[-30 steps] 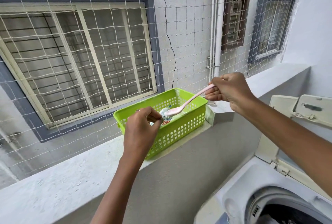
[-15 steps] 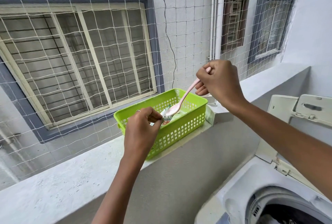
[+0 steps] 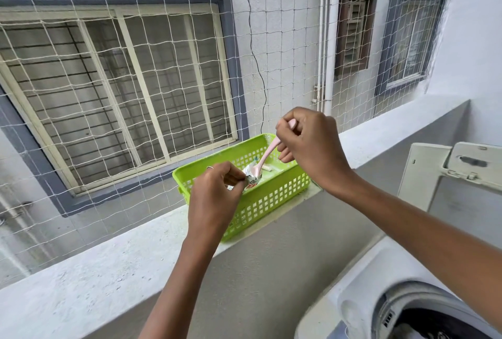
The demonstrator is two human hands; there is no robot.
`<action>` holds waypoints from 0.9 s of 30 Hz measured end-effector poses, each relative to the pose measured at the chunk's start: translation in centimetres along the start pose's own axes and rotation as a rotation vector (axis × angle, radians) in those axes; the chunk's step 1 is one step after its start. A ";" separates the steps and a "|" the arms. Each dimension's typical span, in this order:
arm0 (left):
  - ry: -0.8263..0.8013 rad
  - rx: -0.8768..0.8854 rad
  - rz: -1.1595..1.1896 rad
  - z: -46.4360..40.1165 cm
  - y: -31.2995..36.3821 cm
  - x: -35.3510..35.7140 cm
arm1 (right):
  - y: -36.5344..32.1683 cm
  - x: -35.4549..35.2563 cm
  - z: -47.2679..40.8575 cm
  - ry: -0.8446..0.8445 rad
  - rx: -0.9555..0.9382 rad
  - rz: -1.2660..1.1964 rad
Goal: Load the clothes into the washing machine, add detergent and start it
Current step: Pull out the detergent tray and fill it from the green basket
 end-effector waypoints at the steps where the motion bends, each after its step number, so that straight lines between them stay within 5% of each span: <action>1: 0.001 0.001 0.002 0.0 0.0 0.0 | 0.8 0.2 0.0 -0.014 0.053 -0.045; 9: -0.121 -0.080 -0.053 -0.7 -0.5 0.9 | 6.5 2.3 1.4 -0.145 0.418 -0.391; 19: -0.173 -0.168 0.205 -3.6 -0.7 2.3 | 5.8 -1.2 0.8 0.001 0.278 -0.388; 27: -0.313 -0.143 0.182 -3.6 -0.7 4.4 | 6.3 0.8 2.2 -0.189 0.248 -0.338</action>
Point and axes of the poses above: each hand's wrist, its own z-axis away from the middle knuckle, its own x-axis out of the palm, y = z × x, the point moved 10 cm from there along -z, towards the middle knuckle, and after that the axes turned 1 degree about x, right-handed, at the moved point
